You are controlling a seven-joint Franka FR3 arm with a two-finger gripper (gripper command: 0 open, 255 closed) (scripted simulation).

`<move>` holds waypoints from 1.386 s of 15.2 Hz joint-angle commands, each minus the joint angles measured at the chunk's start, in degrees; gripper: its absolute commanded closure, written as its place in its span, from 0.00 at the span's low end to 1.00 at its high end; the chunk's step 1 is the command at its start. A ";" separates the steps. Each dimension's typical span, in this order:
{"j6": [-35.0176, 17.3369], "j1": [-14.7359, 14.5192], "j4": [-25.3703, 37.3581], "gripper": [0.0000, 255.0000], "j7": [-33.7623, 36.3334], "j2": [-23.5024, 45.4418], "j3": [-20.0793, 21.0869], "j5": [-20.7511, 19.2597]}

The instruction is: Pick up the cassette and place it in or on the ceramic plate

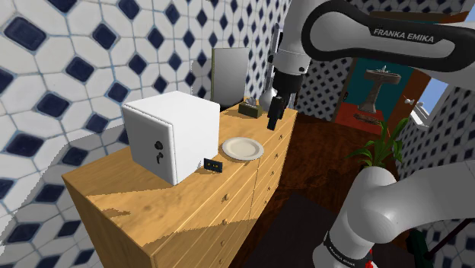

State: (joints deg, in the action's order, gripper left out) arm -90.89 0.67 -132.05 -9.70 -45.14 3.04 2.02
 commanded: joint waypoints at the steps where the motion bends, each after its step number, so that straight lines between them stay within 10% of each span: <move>1: 0.00 0.00 0.00 0.00 0.00 0.00 0.00 0.00; 21: -31.37 0.34 2.86 0.00 -7.69 36.62 -2.05 -1.82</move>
State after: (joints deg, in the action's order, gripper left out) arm -120.49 0.91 -129.95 -16.85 -11.12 1.17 0.30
